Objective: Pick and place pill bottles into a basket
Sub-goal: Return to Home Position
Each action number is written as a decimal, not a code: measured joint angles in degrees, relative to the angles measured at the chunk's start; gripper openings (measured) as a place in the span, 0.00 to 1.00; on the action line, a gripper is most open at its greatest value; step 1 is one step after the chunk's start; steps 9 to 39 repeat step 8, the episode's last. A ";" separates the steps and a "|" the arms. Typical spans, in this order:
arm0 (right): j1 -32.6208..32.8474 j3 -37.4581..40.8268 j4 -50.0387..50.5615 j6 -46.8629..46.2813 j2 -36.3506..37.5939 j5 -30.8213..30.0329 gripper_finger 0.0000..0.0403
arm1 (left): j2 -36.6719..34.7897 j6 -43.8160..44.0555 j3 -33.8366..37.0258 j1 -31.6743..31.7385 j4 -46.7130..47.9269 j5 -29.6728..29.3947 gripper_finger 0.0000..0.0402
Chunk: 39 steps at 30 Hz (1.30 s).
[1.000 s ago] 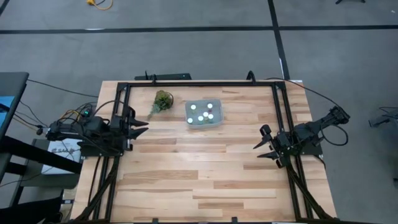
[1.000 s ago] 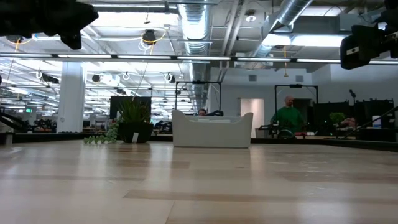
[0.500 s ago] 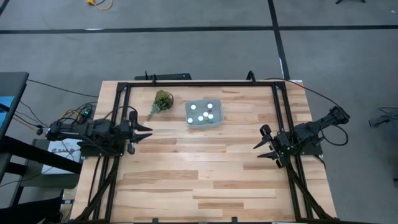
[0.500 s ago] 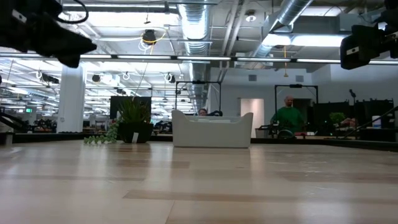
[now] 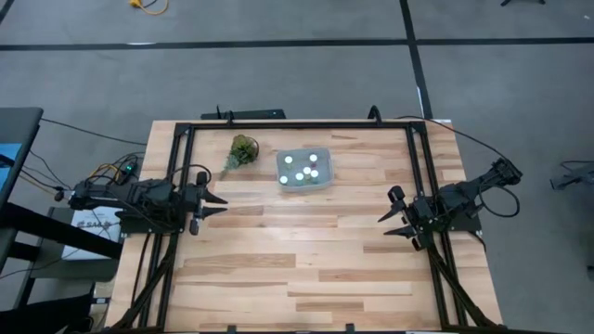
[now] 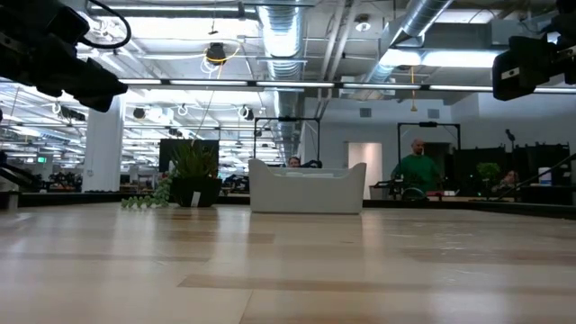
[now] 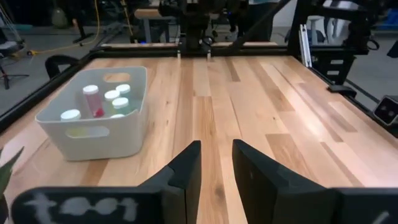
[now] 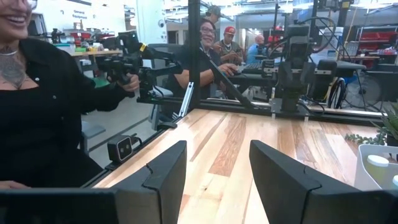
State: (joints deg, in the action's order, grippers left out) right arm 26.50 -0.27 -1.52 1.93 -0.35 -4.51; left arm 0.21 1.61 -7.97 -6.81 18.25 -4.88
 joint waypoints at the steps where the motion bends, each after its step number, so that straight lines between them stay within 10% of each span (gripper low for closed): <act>1: 0.00 0.00 0.00 -0.01 -0.01 0.00 0.42 | 0.00 0.02 0.00 0.00 0.36 0.06 0.20; 39: 0.00 0.00 0.00 0.00 0.00 0.01 0.42 | -0.02 -2.35 2.45 0.00 -10.93 2.35 0.20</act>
